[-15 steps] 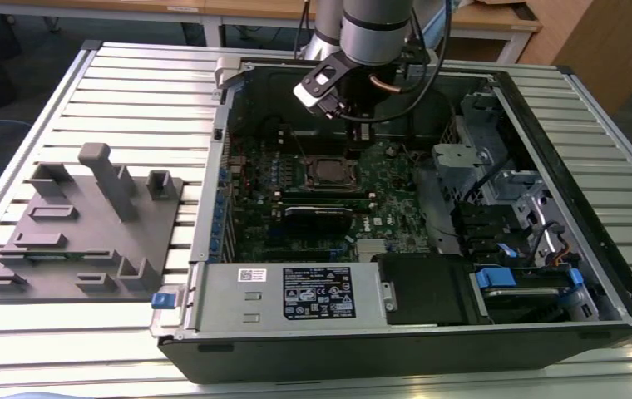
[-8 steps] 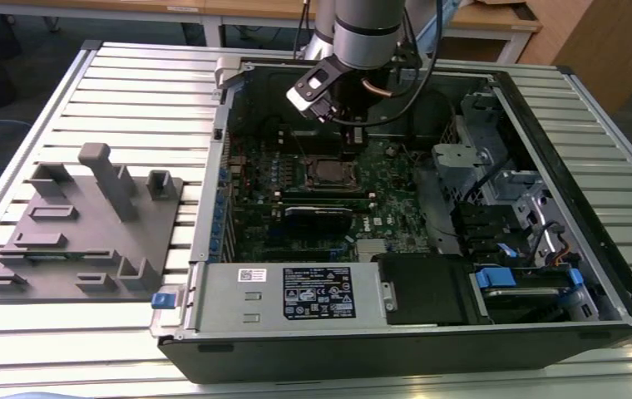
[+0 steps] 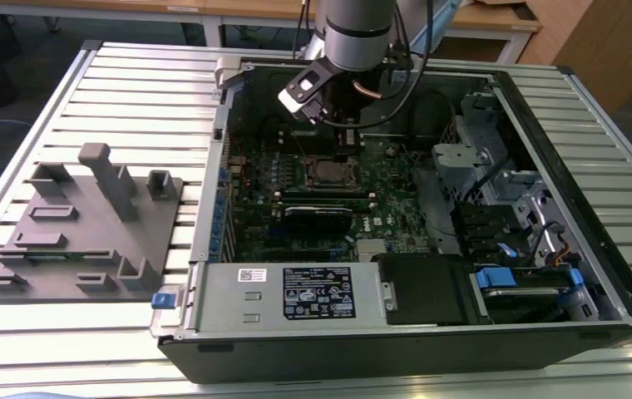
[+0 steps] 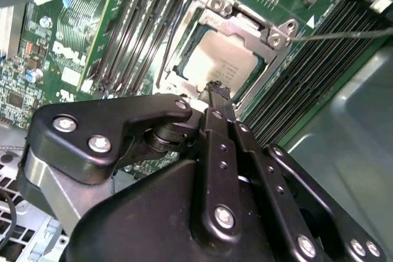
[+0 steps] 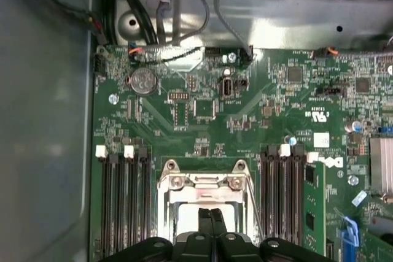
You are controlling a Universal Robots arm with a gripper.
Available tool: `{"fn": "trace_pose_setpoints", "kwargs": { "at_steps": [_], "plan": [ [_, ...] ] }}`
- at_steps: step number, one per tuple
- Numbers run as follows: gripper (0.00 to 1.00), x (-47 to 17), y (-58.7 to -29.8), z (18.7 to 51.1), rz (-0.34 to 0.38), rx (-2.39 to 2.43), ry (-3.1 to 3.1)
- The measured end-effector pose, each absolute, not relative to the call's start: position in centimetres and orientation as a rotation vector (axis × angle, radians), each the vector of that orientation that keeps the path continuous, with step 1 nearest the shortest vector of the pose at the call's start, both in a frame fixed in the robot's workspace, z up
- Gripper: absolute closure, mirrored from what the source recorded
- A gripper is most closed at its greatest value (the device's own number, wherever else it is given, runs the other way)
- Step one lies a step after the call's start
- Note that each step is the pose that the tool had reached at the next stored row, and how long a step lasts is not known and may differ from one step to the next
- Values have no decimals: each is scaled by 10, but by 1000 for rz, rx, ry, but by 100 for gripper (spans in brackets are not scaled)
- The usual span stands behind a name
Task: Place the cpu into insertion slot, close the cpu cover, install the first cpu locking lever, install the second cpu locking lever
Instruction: 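Close the cpu cover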
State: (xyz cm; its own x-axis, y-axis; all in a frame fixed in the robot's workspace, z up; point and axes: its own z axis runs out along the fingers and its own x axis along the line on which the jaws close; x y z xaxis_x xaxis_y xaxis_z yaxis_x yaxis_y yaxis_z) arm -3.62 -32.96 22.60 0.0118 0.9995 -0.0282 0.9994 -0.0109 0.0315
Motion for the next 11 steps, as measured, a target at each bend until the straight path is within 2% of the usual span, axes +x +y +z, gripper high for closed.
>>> {"fn": "trace_pose_setpoints", "kwargs": {
  "at_steps": [11],
  "plan": [
    [89,-45,-330,223,3,2204,2179]
  ]
}}
